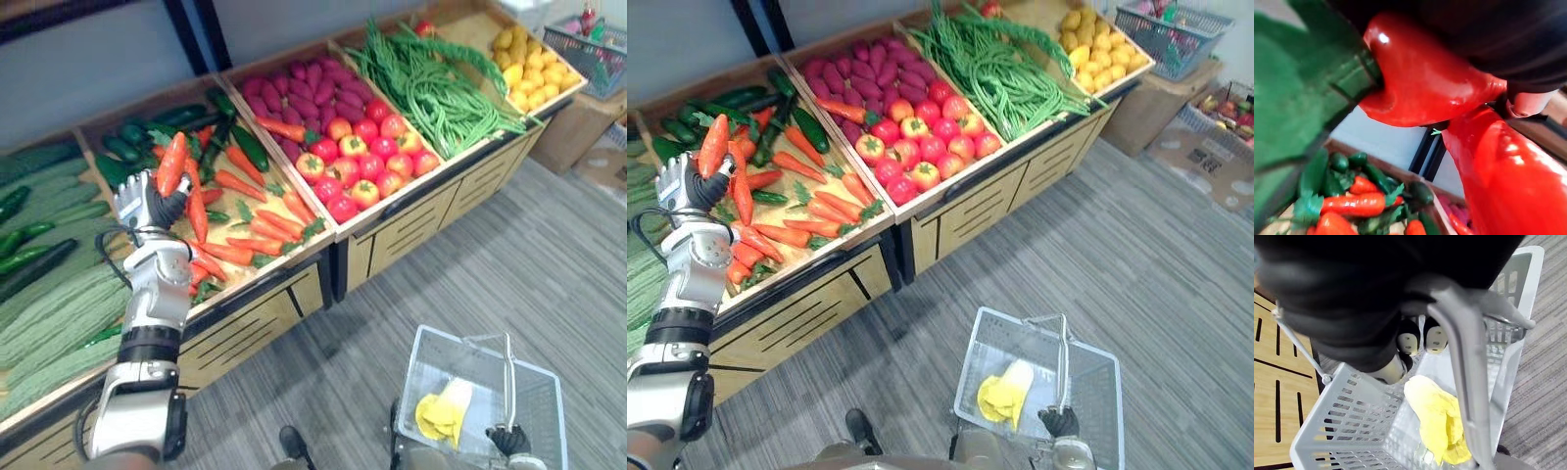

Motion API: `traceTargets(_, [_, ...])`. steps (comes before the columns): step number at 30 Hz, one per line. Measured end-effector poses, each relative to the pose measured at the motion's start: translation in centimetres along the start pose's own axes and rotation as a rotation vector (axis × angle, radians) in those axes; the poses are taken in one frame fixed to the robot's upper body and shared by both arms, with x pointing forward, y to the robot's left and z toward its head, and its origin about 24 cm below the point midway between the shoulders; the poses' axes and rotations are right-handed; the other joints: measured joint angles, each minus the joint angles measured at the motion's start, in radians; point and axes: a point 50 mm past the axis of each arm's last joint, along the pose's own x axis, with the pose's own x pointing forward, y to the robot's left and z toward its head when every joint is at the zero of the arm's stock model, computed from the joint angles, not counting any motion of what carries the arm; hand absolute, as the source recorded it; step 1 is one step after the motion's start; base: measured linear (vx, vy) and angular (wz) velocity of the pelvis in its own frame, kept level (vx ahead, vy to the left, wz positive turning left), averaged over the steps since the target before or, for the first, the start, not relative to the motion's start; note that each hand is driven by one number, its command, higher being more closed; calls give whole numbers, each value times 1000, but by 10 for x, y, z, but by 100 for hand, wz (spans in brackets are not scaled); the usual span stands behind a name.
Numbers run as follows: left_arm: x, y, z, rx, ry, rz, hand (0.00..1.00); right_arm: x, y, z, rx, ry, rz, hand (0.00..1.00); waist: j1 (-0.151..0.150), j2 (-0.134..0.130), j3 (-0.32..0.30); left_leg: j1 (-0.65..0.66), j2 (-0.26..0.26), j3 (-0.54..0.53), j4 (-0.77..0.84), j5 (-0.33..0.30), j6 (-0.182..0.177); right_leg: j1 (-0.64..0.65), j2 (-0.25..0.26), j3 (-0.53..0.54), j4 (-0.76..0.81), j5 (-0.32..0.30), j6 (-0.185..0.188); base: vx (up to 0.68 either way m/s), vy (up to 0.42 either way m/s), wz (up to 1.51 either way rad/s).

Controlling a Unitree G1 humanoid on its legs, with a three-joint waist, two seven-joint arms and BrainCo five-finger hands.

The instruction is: Pick vegetable in the basket

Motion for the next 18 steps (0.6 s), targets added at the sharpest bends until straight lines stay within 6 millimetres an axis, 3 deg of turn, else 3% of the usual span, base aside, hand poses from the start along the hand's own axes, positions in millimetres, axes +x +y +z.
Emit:
traceTargets(5, [-18,2,26,-30,-186,-4,100,7,-38,14,-192,-43,-41,100,0,-9,-39,12,-19,-1,0,0,2,14,-12,6,-9,8,13,-6,7,1])
traceTargets(7, [-26,1,32,-39,-237,-17,100,10,-47,28,-276,-92,-44,100,1,-13,-47,22,-21,20,0,-2,2,14,-11,27,-15,14,21,8,2,-28])
traceTargets(11, [-56,-8,59,-88,-432,-102,100,9,-72,78,-510,-283,-36,100,-4,-13,-64,74,-28,102,0,-19,-4,13,-1,110,-15,21,32,11,-2,-58])
traceTargets(14, [-71,-7,77,-129,-552,-132,100,1,-76,113,-668,-438,-20,100,-7,-14,-80,127,-29,190,0,-39,-19,12,19,191,-15,26,40,27,-14,-80])
traceTargets(18, [-92,-9,102,-191,-707,-199,100,-12,-67,143,-802,-589,43,100,-10,-16,-109,194,-26,299,0,-63,-45,12,50,285,-13,29,40,38,-15,-85])
